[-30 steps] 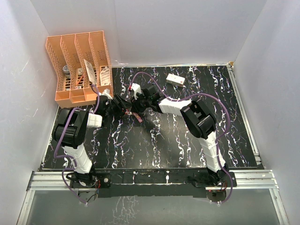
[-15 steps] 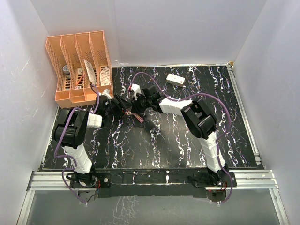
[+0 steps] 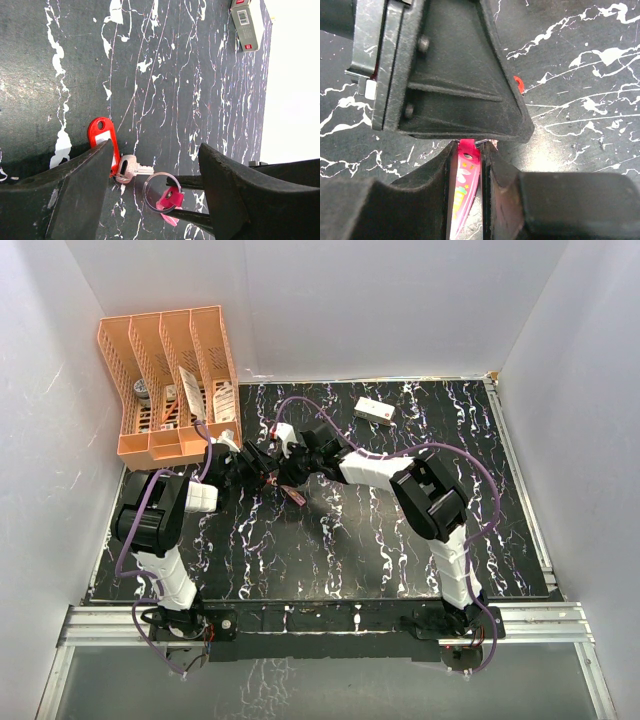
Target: Put the keys on the keyring
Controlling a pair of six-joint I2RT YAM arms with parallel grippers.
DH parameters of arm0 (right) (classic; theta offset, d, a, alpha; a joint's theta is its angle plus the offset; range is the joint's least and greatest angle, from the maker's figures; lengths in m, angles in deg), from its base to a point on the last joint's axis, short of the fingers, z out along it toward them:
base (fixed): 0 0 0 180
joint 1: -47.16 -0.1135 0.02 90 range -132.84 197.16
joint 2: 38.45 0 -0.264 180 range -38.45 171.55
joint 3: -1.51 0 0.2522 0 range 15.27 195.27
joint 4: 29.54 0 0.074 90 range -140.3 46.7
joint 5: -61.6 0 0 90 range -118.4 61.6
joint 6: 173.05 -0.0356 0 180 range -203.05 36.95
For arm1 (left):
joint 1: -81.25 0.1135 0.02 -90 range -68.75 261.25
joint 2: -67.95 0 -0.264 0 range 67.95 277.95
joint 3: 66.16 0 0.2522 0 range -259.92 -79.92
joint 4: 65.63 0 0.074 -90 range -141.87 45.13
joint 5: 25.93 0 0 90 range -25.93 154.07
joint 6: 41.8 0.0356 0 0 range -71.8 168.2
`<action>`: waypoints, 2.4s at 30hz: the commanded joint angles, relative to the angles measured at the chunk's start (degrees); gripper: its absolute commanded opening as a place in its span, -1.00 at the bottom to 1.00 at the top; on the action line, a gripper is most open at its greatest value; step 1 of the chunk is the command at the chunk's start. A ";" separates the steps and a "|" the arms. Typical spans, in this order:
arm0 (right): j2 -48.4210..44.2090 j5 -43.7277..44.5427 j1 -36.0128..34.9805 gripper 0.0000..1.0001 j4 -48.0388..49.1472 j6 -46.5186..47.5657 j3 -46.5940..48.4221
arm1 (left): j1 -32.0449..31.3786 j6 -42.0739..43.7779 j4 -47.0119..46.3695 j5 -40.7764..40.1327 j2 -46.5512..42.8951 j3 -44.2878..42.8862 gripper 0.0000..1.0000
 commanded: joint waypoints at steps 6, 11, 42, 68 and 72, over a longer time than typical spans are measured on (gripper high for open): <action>-3.37 1.05 -1.14 -0.88 0.35 5.18 -0.72 | 0.48 0.56 2.07 0.12 -0.22 -0.71 0.36; -3.28 0.86 -1.39 -0.88 0.29 6.00 -0.66 | 0.52 0.63 2.17 0.21 -0.25 -0.78 0.36; -1.20 2.25 -2.85 -0.89 -0.05 10.12 1.59 | 0.77 0.56 2.13 0.59 -0.12 -0.77 0.36; 0.79 3.63 -3.20 -0.91 6.01 7.77 0.74 | 0.83 -0.70 0.83 1.40 0.17 -0.52 0.36; -0.07 4.23 -3.21 -0.92 10.84 6.14 -2.32 | 0.83 -0.89 0.71 1.53 0.11 -0.42 0.36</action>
